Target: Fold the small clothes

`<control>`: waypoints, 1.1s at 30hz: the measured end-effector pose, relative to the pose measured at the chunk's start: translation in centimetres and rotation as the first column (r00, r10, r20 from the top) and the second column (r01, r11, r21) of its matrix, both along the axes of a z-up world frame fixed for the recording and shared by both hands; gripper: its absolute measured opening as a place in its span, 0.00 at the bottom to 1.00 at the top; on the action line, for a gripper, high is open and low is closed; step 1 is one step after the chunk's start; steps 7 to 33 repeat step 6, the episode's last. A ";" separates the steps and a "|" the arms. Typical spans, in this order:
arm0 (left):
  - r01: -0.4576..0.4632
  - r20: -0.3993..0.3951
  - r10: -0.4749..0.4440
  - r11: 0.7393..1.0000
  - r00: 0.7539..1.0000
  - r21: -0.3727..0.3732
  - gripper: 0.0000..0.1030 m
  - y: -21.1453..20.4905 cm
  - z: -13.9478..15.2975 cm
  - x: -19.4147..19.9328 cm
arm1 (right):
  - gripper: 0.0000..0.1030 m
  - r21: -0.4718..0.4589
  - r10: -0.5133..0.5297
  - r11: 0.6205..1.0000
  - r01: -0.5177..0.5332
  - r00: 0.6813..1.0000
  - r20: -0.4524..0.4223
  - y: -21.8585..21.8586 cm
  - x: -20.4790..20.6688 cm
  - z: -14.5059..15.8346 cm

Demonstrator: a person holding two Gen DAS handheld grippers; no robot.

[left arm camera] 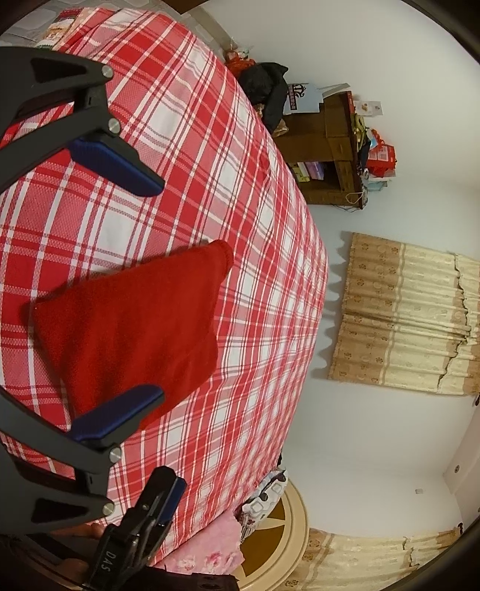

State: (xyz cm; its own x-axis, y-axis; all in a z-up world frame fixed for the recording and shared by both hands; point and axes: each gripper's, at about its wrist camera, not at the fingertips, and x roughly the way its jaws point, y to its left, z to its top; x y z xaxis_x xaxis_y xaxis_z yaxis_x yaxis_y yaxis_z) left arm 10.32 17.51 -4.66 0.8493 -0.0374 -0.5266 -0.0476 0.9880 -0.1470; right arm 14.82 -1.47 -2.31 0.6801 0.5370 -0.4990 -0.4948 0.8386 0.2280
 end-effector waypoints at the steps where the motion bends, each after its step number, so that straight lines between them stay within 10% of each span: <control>1: -0.001 0.001 0.001 1.000 1.000 0.003 1.00 0.1 0.0 0.0 | 0.67 0.000 0.000 1.000 0.000 1.000 -0.001 0.0 0.0 0.0; 33: -0.004 0.005 0.003 1.000 1.000 0.015 1.00 0.1 0.0 0.0 | 0.67 -0.001 0.001 1.000 -0.001 1.000 -0.006 0.1 0.0 -0.2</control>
